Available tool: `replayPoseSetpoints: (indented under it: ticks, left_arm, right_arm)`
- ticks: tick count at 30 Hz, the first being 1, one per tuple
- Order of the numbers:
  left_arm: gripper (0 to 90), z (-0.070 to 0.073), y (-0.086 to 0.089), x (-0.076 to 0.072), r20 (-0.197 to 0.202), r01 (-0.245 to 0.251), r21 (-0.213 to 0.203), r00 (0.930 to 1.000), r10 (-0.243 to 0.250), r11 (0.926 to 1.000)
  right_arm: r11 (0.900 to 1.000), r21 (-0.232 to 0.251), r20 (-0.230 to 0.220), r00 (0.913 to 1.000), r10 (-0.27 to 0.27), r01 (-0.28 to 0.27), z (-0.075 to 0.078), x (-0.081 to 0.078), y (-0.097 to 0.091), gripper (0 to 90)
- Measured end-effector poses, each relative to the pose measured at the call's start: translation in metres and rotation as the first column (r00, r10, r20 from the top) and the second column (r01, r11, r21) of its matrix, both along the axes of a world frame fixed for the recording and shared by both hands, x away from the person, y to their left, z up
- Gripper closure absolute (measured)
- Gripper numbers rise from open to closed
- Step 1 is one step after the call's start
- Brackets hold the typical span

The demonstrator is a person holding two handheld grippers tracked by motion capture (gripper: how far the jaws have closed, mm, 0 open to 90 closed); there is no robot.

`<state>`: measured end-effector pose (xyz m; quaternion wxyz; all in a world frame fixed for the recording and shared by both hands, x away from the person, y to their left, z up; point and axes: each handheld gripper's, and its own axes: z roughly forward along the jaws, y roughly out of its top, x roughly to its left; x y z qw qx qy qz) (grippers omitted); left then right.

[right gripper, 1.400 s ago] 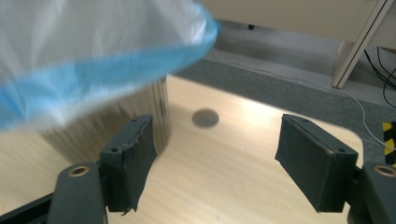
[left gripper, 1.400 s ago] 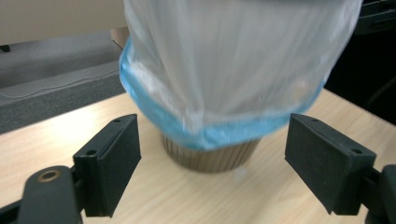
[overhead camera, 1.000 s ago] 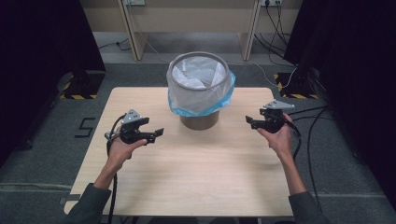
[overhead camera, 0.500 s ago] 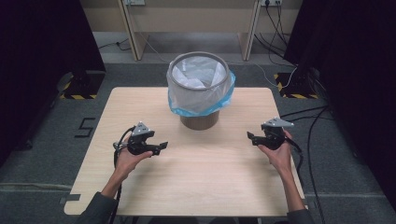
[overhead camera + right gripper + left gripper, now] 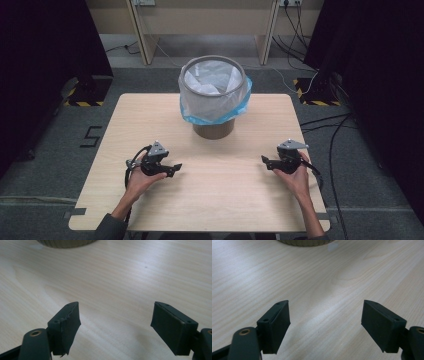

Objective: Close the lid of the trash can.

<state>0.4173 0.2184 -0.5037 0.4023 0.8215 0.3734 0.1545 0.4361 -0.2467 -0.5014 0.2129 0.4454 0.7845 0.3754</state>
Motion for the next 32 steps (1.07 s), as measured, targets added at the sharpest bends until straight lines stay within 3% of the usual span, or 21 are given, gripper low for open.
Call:
replayPoseSetpoints:
  ticks: [2, 5, 9, 13, 18, 32]
  left_arm:
    - [22.3, -0.004, -0.001, -0.002, -0.012, 0.003, 0.003, 0.9999, -0.003, 1.0000]
    - [22.4, -0.011, 0.000, -0.005, -0.032, 0.007, 0.046, 0.9995, -0.005, 0.9989]
    - [22.2, -0.016, 0.001, -0.012, -0.044, 0.008, 0.040, 0.9990, -0.006, 0.9992]
    - [21.2, -0.018, 0.003, -0.020, -0.021, -0.014, 0.028, 0.9997, 0.015, 0.9995]
    - [19.8, -0.019, 0.004, -0.029, -0.011, -0.013, 0.048, 0.9998, 0.013, 0.9988]
    - [19.5, -0.019, 0.004, -0.030, -0.011, -0.013, 0.047, 0.9998, 0.014, 0.9988]
  right_arm:
    - [0.9999, -0.011, -0.006, 0.9999, 0.013, -0.013, -0.005, -0.004, 0.003, 22.2]
    - [0.9995, -0.019, -0.030, 0.9993, 0.024, -0.024, -0.010, -0.009, 0.007, 22.0]
    - [0.9977, -0.059, -0.042, 0.9986, 0.031, -0.033, -0.013, -0.015, 0.012, 20.9]
    - [0.9982, -0.048, -0.059, 0.9977, 0.032, -0.035, -0.014, -0.021, 0.012, 20.4]
    - [0.9982, -0.047, -0.068, 0.9971, 0.033, -0.036, -0.014, -0.027, 0.011, 17.4]
    - [0.9981, -0.048, -0.067, 0.9972, 0.035, -0.038, -0.014, -0.027, 0.012, 16.3]
